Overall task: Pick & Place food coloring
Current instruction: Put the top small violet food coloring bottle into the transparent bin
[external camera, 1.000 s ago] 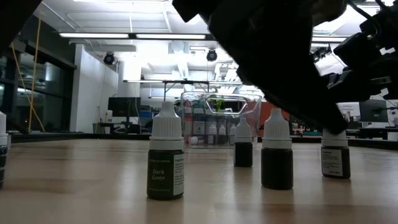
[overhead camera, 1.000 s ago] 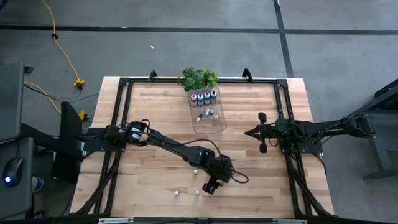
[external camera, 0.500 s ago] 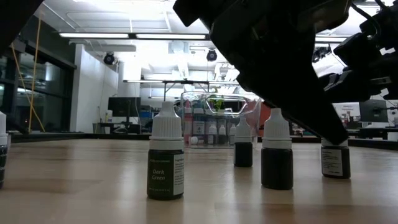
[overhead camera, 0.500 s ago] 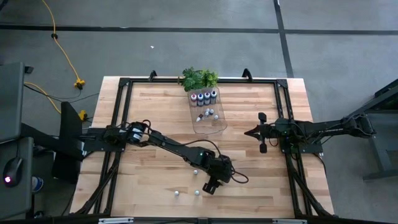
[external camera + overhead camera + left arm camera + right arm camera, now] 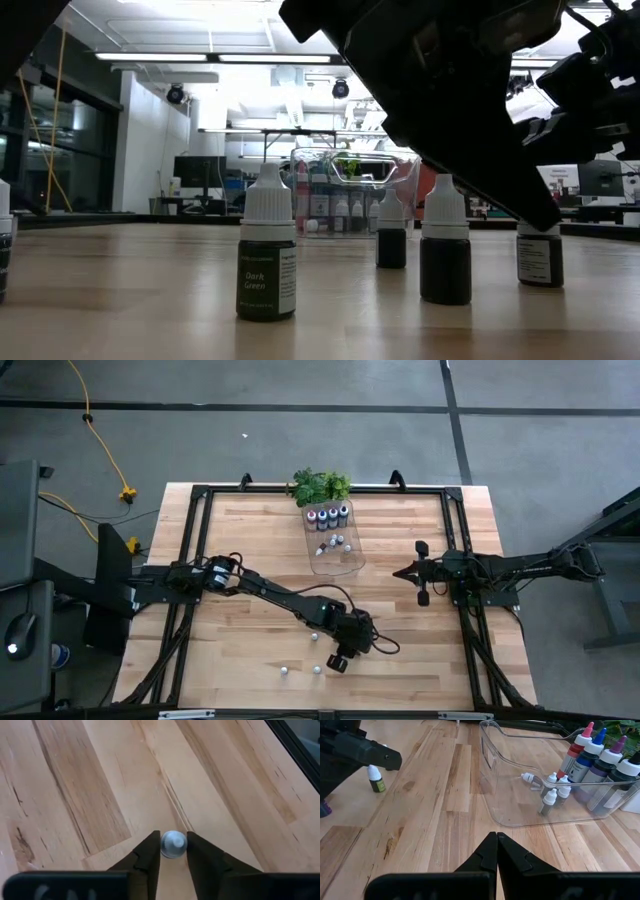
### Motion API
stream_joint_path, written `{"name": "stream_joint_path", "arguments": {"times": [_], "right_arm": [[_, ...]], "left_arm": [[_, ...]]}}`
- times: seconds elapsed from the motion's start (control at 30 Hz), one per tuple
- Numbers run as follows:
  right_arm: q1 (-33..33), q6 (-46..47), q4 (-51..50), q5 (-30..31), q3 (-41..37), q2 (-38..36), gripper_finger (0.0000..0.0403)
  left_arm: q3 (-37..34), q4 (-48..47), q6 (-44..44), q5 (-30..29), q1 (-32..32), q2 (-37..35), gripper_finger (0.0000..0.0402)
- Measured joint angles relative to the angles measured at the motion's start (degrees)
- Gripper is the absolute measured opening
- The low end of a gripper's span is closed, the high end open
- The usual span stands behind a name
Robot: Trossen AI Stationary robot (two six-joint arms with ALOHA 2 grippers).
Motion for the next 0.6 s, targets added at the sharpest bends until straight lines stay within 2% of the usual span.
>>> {"name": "stream_joint_path", "arguments": {"times": [0.27,0.37,0.47,0.6], "right_arm": [[0.0,0.0,0.0,0.0,0.0,0.0,0.0],[0.0,0.0,0.0,0.0,0.0,0.0,0.0],[0.0,0.0,0.0,0.0,0.0,0.0,0.0],[0.0,0.0,0.0,0.0,0.0,0.0,0.0]], "left_arm": [[0.0,0.3,-0.1,0.1,0.0,0.0,0.0038],[0.3,-0.2,-0.1,0.1,0.0,-0.4,0.0032],[3.0,-1.4,-0.1,-0.1,0.3,-0.6,0.0036],[10.0,-8.7,-2.1,-0.8,0.9,-0.7,0.0039]]}}
